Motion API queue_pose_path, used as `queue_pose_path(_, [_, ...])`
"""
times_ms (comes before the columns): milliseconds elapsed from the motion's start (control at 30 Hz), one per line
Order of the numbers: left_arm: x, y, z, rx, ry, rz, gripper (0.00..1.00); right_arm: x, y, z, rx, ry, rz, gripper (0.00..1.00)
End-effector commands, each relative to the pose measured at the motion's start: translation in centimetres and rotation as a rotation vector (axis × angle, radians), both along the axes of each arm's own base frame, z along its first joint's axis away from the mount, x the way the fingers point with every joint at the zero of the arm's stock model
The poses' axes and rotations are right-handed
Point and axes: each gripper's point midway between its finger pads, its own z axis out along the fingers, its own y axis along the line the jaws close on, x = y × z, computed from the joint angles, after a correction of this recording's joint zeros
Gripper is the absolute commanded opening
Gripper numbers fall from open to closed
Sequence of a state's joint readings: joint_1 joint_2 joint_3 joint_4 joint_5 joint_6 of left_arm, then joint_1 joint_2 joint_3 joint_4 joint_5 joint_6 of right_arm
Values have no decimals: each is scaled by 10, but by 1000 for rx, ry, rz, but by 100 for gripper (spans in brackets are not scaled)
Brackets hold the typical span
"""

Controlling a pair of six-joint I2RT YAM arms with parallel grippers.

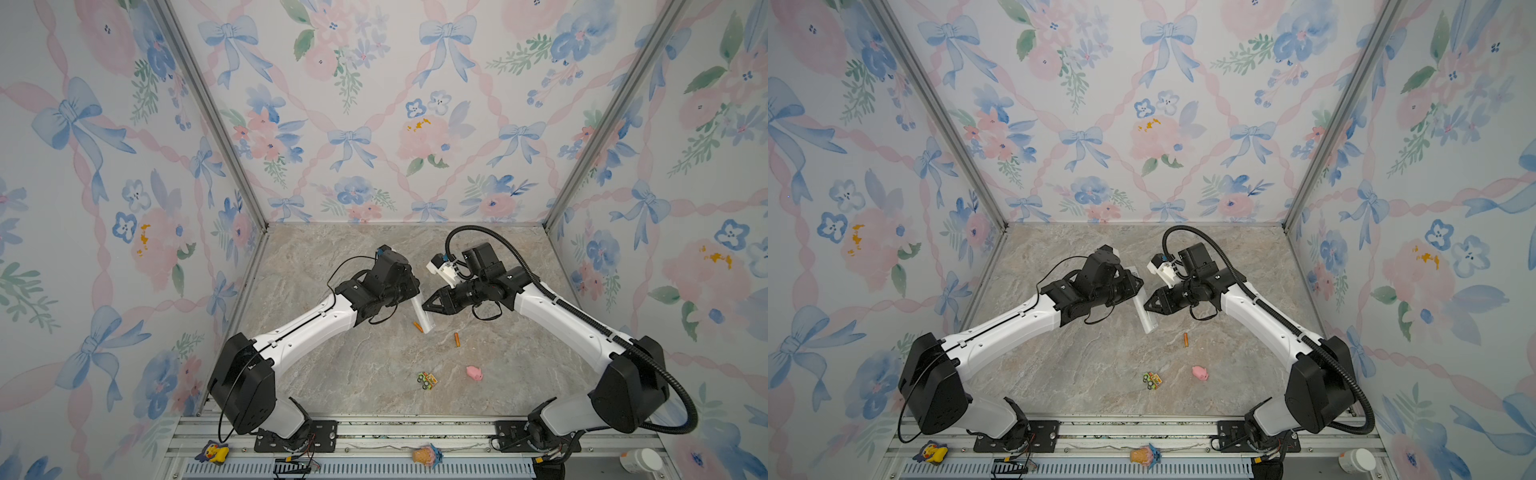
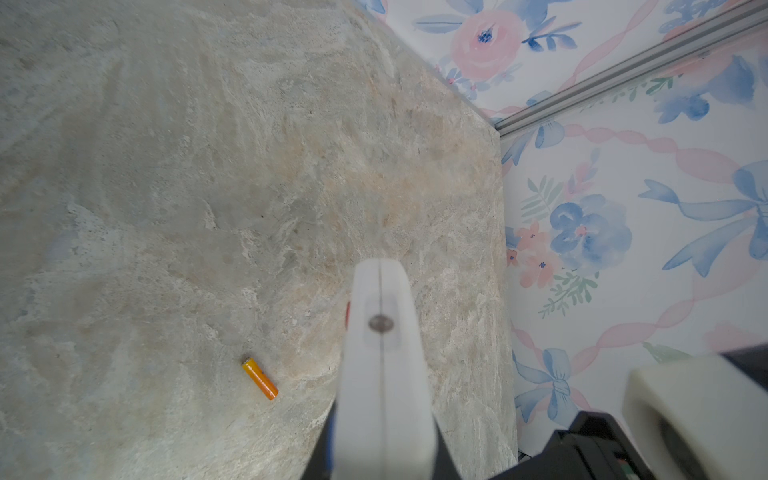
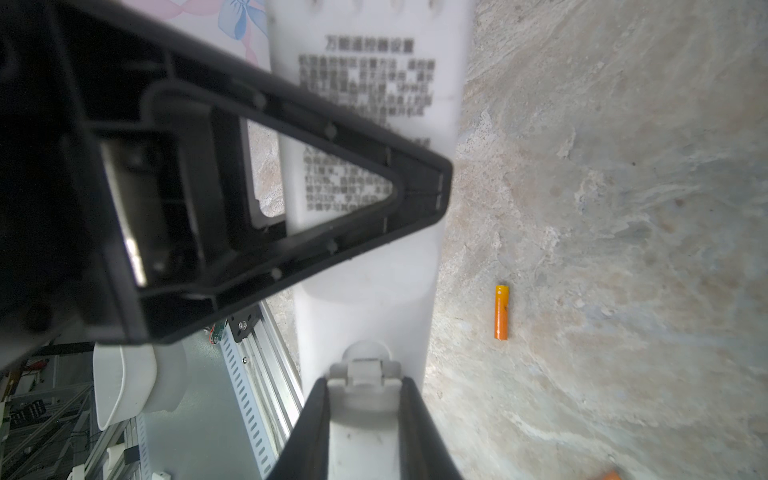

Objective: Load the batteries into the remote control

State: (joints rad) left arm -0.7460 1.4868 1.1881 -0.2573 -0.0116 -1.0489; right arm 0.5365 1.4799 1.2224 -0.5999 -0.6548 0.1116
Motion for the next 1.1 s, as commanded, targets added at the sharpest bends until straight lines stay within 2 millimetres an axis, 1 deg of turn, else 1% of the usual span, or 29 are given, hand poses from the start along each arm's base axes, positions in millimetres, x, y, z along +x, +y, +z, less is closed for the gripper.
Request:
queue_pose_path(0, [2,-12,12,-42,-31,-17,0,-7,6,10,39,-20,44,23])
queue_pose_path(300, [2,-10,5,-28,-23,-13,0,-5,7,19,58,-49,36,22])
queue_pose_path(667, [1,-8,-5,-8,-11,-11,0,-2,6,25,59,-73,21,21])
queue_pose_path(867, [1,-2,-7,0,-15,5,0,-3,4,25,58,-81,21,21])
queue_pose_path(1067, [1,1,-8,1,-13,13,0,-8,3,21,19,-115,38,21])
